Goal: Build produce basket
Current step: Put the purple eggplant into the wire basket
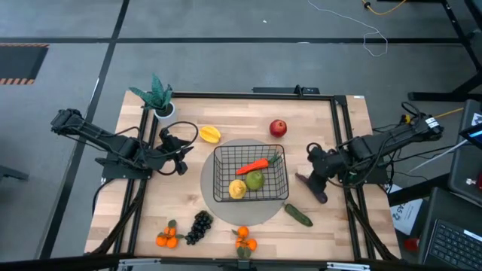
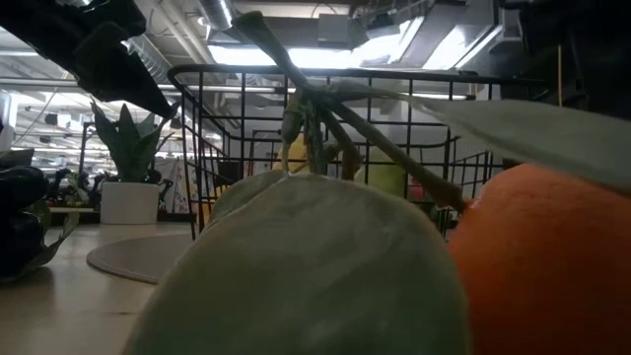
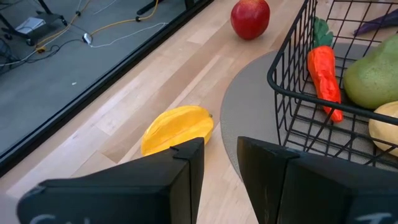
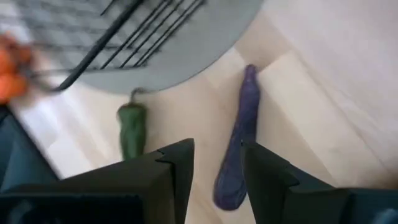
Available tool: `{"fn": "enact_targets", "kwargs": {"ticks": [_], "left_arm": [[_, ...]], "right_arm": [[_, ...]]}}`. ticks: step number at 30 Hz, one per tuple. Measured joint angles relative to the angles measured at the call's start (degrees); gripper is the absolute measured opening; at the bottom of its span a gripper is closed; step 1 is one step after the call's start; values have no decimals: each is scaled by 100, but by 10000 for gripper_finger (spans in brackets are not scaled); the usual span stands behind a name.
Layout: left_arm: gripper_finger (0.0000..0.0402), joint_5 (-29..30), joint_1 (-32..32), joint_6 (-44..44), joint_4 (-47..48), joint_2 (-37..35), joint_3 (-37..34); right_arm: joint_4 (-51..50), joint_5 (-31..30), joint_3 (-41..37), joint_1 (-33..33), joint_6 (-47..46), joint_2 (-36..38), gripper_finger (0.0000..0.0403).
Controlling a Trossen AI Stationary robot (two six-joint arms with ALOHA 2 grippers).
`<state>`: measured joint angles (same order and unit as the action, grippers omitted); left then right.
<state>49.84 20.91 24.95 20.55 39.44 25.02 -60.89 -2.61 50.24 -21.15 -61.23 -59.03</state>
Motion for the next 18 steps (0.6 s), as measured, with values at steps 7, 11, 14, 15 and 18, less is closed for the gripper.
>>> {"fn": "enact_targets", "kwargs": {"ticks": [7,11,14,15,18], "left_arm": [[86,0,0,-2,-1,0,0],[86,0,0,-2,-1,0,0],[86,0,0,-2,0,0,0],[86,0,0,-2,-1,0,0],[86,0,0,-2,-1,-1,0]], "right_arm": [[43,-121,-308,-94,-152,-308,122],[214,-50,-606,-94,-153,-470,122],[406,-29,-844,-94,-238,-570,123],[469,-29,-904,-92,-300,-598,126],[649,-28,-1070,-92,-302,-656,142]]}}
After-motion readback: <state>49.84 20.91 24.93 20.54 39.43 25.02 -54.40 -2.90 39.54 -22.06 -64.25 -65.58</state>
